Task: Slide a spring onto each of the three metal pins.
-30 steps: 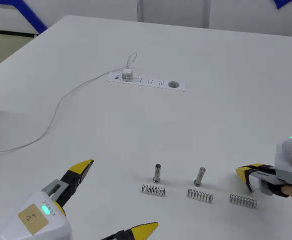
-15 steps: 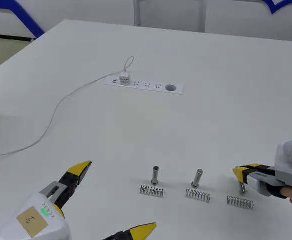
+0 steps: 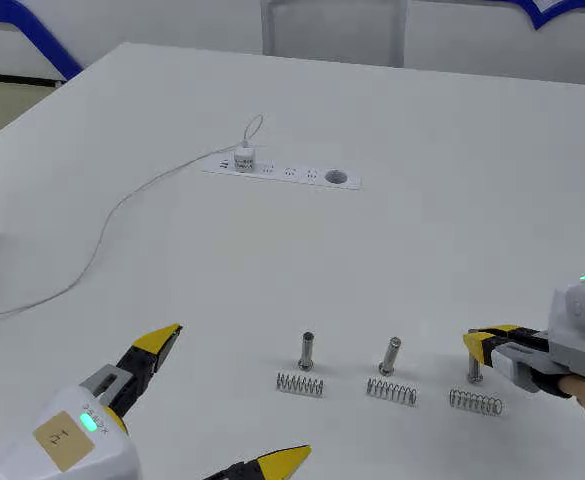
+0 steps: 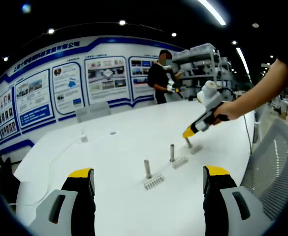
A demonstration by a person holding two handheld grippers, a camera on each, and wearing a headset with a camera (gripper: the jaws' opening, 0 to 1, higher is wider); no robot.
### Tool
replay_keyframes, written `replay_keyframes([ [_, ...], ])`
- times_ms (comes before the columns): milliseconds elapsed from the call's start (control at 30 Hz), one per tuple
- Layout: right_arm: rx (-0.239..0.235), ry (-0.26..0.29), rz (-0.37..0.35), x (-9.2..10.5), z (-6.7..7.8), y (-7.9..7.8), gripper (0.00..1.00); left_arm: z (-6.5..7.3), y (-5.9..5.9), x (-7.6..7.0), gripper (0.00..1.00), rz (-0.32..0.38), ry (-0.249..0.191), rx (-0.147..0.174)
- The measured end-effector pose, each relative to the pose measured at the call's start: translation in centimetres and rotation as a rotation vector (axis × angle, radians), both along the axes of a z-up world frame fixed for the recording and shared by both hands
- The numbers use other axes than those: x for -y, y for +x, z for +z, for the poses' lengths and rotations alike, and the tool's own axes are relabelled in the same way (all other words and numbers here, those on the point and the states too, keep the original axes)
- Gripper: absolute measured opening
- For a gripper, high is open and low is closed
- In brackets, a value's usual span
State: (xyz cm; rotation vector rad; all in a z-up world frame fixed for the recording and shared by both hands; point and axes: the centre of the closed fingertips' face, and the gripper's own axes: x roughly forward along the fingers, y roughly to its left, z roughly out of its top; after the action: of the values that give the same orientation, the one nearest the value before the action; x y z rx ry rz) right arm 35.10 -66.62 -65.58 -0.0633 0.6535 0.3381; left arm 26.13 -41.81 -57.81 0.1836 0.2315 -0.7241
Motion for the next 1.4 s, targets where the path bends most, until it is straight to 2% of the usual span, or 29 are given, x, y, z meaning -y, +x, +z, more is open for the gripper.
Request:
replay_keyframes([
  [267, 0.03, -0.006, 0.005, -0.1, 0.2, -0.9, 0.08, 0.0, 0.0, 0.0, 0.93, -0.001, 0.0, -0.004],
  [500, 0.059, -0.037, 0.032, -0.4, 0.3, -1.5, 0.08, -0.1, 0.1, -0.1, 0.92, 0.002, 0.003, -0.002],
  [767, 0.062, -0.046, 0.04, -0.4, 0.2, -1.9, 0.09, -0.1, 0.2, -0.3, 0.92, 0.009, 0.004, 0.0],
  [1067, 0.06, -0.094, 0.066, -0.5, 0.2, -2.0, 0.09, -0.2, 0.2, -0.3, 0.91, 0.006, 0.004, -0.001],
  [1400, 0.037, -0.125, 0.091, -0.3, -0.1, -2.2, 0.09, -0.3, 0.1, -0.1, 0.91, -0.007, 0.014, -0.002],
])
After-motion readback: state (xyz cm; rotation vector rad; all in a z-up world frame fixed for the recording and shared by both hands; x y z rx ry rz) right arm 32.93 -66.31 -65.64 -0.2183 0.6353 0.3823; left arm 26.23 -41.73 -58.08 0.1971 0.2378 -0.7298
